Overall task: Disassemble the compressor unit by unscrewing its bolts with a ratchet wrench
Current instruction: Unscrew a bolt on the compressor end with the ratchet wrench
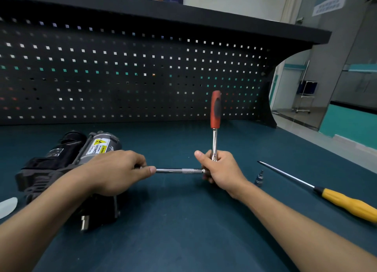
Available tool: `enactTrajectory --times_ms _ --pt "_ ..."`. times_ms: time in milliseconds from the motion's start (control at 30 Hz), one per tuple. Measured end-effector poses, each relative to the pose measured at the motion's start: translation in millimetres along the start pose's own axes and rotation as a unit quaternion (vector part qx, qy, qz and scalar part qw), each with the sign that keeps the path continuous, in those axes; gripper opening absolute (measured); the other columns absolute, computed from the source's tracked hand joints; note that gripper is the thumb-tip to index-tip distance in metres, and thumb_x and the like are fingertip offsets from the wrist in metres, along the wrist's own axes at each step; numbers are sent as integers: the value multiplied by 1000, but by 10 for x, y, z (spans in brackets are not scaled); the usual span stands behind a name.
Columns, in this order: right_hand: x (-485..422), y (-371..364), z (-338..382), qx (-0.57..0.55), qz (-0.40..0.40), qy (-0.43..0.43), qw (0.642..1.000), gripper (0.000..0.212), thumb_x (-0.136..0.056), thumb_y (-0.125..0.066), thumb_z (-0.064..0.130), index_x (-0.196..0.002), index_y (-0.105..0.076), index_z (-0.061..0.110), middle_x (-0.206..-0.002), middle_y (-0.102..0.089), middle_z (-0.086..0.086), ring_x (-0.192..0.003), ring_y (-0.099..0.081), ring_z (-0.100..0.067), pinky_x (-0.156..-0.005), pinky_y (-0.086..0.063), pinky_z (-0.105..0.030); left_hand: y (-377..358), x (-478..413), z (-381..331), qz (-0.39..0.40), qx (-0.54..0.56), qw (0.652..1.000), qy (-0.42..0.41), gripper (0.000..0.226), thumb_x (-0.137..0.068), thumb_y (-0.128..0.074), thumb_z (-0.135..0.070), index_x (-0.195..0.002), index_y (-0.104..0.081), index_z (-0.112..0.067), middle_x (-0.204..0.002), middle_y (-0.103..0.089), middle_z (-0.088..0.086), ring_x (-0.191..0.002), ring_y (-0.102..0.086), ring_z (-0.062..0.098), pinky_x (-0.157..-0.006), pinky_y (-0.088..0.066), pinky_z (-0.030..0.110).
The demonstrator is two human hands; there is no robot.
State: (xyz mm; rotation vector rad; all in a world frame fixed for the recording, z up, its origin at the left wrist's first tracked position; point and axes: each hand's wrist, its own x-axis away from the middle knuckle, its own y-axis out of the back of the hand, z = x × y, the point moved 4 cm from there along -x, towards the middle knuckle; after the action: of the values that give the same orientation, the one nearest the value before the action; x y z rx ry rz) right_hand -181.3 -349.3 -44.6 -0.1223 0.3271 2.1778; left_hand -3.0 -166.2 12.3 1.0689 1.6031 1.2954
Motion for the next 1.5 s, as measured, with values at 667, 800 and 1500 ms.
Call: enactTrajectory --times_ms 667,800,1500 --pt "10 28 115 68 -31 191 979 59 -99 -62 34 -60 -44 -6 -51 -39 -12 -49 -37 -14 -49 -33 -23 13 -11 -6 10 22 1000 12 43 -95 -42 -62 -76 -61 -28 -62 -55 -8 -63 -52 9 -65 -42 31" --pt "-15 29 106 61 -37 145 987 60 -101 -54 42 -60 -51 -2 -49 -49 -2 -46 -45 -13 -49 -39 -22 17 -9 1 9 34 999 13 42 -95 -44 -61 -74 -62 -30 -56 -52 -11 -59 -51 6 -62 -42 29" --pt "59 -14 12 -71 146 -317 934 52 -92 -57 60 -66 -42 18 -50 -45 -1 -32 -23 -5 -32 -14 -16 -1 -15 39 0 43 999 9 41 -93 -46 -63 -76 -64 -31 -56 -53 -11 -60 -51 7 -65 -44 32"
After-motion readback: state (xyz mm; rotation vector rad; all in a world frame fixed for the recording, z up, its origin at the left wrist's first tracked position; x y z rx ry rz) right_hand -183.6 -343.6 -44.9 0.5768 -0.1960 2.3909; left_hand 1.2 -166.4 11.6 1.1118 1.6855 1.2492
